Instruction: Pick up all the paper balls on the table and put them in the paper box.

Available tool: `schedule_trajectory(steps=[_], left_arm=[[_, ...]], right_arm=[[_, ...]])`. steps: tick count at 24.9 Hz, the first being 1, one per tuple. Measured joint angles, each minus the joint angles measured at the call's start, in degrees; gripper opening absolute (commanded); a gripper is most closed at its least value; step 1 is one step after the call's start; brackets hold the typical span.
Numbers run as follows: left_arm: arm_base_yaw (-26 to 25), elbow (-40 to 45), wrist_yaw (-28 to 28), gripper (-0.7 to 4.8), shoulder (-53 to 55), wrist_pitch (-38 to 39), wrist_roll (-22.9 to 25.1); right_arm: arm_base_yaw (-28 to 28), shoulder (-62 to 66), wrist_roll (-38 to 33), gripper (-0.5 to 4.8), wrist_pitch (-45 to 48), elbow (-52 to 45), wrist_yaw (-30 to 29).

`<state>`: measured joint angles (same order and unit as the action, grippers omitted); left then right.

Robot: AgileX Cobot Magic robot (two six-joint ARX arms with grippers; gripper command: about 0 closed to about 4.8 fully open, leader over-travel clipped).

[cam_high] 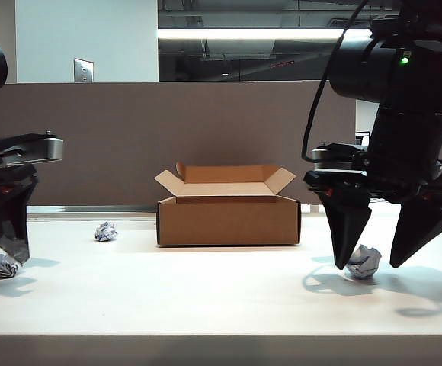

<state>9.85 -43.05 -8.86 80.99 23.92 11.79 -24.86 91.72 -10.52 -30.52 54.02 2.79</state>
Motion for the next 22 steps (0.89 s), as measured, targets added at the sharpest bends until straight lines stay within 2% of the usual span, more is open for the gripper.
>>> schedule_trajectory(steps=[5, 8, 10, 13, 15, 17, 19, 22], left_arm=[[0.0, 0.0, 0.0, 3.09, 1.7, -0.4, 0.1], [0.1, -0.3, 0.2, 3.07, 3.1, -0.6, 0.2], [0.2, -0.3, 0.3, 2.76, 3.1, -0.7, 0.2], [0.2, -0.3, 0.5, 2.07, 3.2, -0.7, 0.2], [0.2, -0.3, 0.5, 2.05, 3.2, -0.7, 0.2], [0.2, -0.3, 0.4, 1.88, 3.2, -0.7, 0.2], [0.2, -0.3, 0.4, 1.46, 3.2, -0.8, 0.2], [0.2, -0.3, 0.4, 1.46, 3.2, -0.7, 0.2]], right_arm=[[0.0, 0.0, 0.0, 3.56, 0.0, 0.0, 0.0], [0.0, 0.0, 0.0, 2.8, 0.0, 0.0, 0.0], [0.0, 0.0, 0.0, 2.68, 0.0, 0.0, 0.0], [0.0, 0.0, 0.0, 1.96, -0.6, 0.0, 0.0], [0.0, 0.0, 0.0, 1.88, -0.7, 0.0, 0.0], [0.0, 0.0, 0.0, 1.56, -0.7, 0.0, 0.0], [0.0, 0.0, 0.0, 1.56, -0.7, 0.0, 0.0], [0.0, 0.0, 0.0, 1.53, -0.7, 0.0, 0.0]])
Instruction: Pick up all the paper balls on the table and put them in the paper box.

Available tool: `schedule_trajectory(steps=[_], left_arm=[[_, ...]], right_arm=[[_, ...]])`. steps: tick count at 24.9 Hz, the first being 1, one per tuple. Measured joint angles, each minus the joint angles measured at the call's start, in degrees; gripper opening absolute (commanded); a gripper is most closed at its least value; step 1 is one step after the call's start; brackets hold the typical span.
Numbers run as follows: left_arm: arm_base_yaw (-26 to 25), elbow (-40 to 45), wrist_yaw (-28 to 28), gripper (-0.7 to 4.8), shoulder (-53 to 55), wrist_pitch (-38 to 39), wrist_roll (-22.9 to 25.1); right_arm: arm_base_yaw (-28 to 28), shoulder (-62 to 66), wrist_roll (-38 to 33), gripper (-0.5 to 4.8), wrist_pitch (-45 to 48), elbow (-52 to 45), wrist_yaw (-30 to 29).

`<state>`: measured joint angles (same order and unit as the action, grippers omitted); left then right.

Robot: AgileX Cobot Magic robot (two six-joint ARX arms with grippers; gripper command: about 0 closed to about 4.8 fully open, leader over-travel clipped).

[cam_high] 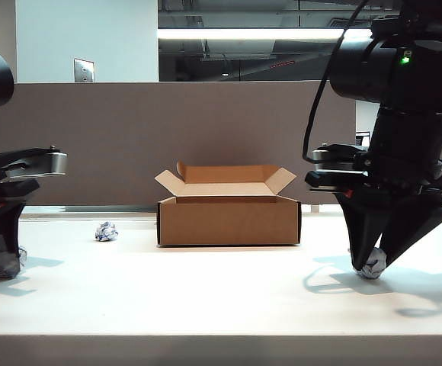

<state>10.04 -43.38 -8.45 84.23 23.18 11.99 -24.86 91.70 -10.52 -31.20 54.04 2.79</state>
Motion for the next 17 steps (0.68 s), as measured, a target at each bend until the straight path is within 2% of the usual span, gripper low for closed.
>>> schedule_trajectory(steps=[8, 12, 17], left_arm=[[0.0, -1.0, 0.0, 1.46, 0.0, 1.6, 0.0], [0.0, -7.9, 0.0, 1.46, 0.0, 5.0, 0.0], [1.8, -14.0, 0.0, 1.47, 0.0, 8.5, 0.0]], right_arm=[[0.0, 0.0, 0.0, 1.43, 0.0, 0.0, 0.0], [0.0, 0.0, 0.0, 1.14, 0.0, 0.1, 0.0], [0.0, 0.0, 0.0, 1.16, -0.8, 3.0, 0.0]])
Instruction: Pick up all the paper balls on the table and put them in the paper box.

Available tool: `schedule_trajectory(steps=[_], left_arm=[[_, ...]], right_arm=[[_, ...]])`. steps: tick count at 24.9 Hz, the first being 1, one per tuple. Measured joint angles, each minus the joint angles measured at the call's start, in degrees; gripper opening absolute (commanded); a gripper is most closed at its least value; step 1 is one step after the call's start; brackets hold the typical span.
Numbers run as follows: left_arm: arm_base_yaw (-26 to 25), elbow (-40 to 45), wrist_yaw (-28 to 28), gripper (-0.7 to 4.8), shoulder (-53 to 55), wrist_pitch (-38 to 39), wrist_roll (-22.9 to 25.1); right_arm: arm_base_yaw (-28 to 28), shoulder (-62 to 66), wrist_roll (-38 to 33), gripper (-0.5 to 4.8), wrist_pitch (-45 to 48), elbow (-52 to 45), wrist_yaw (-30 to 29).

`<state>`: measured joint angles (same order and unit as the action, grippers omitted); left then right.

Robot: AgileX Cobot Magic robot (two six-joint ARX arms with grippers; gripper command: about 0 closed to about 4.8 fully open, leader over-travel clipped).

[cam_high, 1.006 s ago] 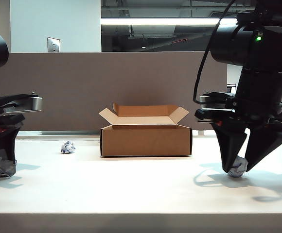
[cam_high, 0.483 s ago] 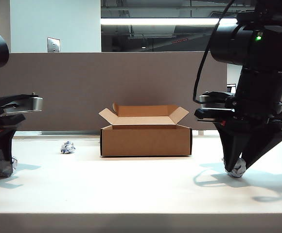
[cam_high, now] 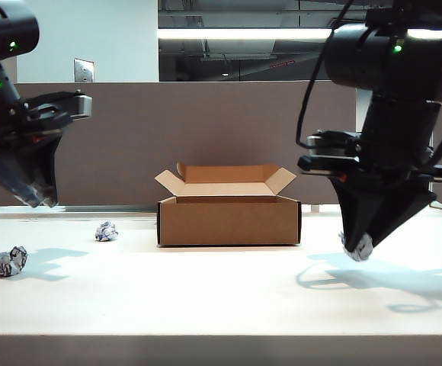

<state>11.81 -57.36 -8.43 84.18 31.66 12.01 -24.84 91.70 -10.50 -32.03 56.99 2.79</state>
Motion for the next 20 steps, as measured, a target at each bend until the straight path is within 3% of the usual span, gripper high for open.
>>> schedule_trajectory(steps=[5, 12, 20], left_arm=[[0.9, -1.1, 4.5, 1.48, 0.0, 8.5, 2.0], [0.9, -1.1, 5.6, 2.15, 0.7, 11.1, 2.2], [0.9, -1.0, 5.6, 2.15, 5.9, 11.6, 1.3]], right_arm=[[0.0, 0.0, 0.0, 1.16, -1.4, 0.3, 0.0], [0.0, 0.0, 0.0, 1.16, -1.5, 0.3, 0.0], [0.0, 0.0, 0.3, 1.16, -1.5, 0.3, 0.0]])
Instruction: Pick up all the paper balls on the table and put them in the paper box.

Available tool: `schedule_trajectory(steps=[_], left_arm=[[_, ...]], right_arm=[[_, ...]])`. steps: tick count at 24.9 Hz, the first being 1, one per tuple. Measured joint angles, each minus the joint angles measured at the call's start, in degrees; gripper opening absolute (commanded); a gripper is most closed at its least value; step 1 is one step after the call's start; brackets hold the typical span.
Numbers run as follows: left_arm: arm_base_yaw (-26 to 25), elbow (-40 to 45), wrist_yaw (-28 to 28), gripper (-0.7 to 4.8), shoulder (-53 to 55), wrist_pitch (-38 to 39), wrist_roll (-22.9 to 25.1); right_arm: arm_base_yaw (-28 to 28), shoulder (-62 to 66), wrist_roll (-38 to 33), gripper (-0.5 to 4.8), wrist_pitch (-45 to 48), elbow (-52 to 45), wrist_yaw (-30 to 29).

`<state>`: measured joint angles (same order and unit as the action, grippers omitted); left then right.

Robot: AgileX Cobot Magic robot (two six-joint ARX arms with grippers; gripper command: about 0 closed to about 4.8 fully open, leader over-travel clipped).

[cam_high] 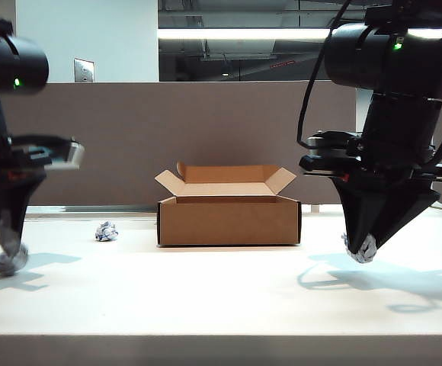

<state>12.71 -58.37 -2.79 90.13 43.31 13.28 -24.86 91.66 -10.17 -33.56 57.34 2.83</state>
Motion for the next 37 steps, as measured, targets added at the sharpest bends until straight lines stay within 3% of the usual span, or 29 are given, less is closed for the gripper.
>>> schedule_trajectory(steps=[10, 13, 16, 22, 27, 37], left_arm=[[0.0, 0.0, -0.3, 2.2, 2.6, -3.3, 0.0], [0.0, 0.0, -7.4, 2.57, 2.6, -2.6, 0.0], [0.5, 0.0, -9.4, 2.63, 2.6, -2.2, 0.0], [2.3, 0.0, -9.1, 2.69, 2.6, -4.5, -0.7], [3.5, 0.0, -2.8, 2.69, 2.6, -8.0, -2.6], [3.5, 0.0, -1.9, 2.69, 2.6, -10.1, -2.6]], right_arm=[[0.0, 0.0, 0.5, 1.16, -1.0, 0.0, 0.3], [0.0, 0.0, 1.2, 1.16, -1.0, 0.0, 1.9], [0.0, 0.0, 1.2, 1.16, -0.9, 0.0, 2.0], [0.0, 0.0, 1.2, 1.15, -0.4, 0.0, 2.1], [0.0, 0.0, 1.2, 1.15, -1.0, 0.0, 2.1], [0.1, 0.0, 1.2, 1.15, -1.1, 0.0, 2.1]])
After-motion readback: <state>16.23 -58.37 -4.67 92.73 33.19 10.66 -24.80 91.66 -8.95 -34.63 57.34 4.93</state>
